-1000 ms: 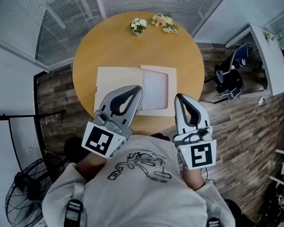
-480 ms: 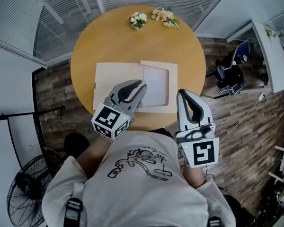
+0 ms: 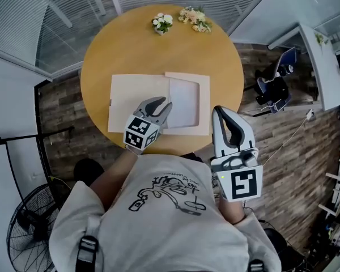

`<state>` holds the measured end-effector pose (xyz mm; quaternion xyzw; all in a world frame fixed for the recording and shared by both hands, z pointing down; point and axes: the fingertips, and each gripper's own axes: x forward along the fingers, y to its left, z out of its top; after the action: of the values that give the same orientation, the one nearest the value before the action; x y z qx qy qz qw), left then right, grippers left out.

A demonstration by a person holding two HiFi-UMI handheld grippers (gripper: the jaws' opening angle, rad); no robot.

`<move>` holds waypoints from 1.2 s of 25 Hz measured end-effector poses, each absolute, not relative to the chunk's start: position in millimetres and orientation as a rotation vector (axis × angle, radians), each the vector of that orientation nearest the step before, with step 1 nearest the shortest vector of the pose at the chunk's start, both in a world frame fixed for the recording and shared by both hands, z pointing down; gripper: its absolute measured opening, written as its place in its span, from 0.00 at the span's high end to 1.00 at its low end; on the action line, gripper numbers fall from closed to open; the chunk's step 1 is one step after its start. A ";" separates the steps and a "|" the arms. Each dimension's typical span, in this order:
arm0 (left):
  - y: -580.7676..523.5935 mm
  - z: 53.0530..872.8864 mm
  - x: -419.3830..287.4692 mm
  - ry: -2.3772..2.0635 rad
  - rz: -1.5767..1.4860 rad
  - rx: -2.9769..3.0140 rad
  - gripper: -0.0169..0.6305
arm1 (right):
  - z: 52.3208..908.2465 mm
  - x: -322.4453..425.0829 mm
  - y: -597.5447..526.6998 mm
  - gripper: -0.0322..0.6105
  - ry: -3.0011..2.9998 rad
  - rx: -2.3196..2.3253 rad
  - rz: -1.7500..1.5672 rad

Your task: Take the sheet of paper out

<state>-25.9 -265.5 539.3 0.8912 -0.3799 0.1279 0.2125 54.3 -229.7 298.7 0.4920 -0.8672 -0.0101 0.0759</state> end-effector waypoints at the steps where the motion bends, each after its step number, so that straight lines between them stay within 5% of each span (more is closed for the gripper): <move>1: -266.3 549.7 -24.8 -1.046 0.376 2.460 0.79 | 298.2 54.3 -230.0 0.94 -2.599 1.475 -0.034; 30: -272.9 742.6 -9.5 -0.917 0.762 2.160 0.73 | 310.6 65.9 -239.7 0.94 -2.565 1.494 0.011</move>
<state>-9.5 -272.9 742.6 0.8262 -0.3506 0.2915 0.3310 65.9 -239.7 310.6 0.5013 -0.8609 0.0039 0.0865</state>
